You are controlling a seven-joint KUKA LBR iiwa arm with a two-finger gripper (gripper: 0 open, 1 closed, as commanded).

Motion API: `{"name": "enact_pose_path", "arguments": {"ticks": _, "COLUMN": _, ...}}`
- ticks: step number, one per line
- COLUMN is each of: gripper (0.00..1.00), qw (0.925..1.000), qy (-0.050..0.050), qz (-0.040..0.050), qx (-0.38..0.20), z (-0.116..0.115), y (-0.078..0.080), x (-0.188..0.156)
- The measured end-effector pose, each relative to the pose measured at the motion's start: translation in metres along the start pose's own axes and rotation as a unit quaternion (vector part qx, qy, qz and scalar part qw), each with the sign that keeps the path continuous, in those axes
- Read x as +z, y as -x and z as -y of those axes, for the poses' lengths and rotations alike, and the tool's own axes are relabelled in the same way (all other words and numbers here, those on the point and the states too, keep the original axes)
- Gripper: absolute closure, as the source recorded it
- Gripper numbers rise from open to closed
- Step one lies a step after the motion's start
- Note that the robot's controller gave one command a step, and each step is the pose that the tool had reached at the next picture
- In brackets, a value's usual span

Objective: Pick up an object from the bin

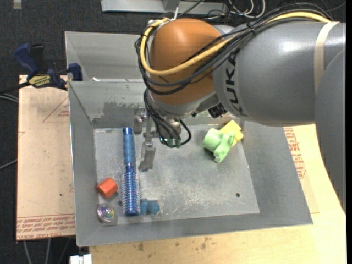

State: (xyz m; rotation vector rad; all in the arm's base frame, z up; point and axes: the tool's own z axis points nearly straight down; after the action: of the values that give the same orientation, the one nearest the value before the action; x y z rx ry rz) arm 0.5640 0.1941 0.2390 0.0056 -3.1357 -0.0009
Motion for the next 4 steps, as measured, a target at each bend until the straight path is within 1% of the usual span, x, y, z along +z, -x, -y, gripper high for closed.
{"name": "enact_pose_path", "arguments": {"ticks": 1, "gripper": 0.0, "qw": 0.9956, "qy": -0.001, "qz": -0.0004, "qx": 0.093, "z": -0.05, "y": -0.008, "x": 0.174}}
{"name": "enact_pose_path", "arguments": {"ticks": 2, "gripper": 0.0, "qw": 0.9904, "qy": 0.0, "qz": 0.004, "qx": -0.138, "z": -0.058, "y": -0.024, "x": 0.139}}
{"name": "enact_pose_path", "arguments": {"ticks": 3, "gripper": 0.0, "qw": 0.9435, "qy": -0.001, "qz": 0.003, "qx": -0.331, "z": -0.05, "y": -0.029, "x": 0.133}}
{"name": "enact_pose_path", "arguments": {"ticks": 4, "gripper": 0.0, "qw": 0.8755, "qy": -0.002, "qz": 0.0069, "qx": -0.483, "z": -0.051, "y": -0.016, "x": 0.166}}
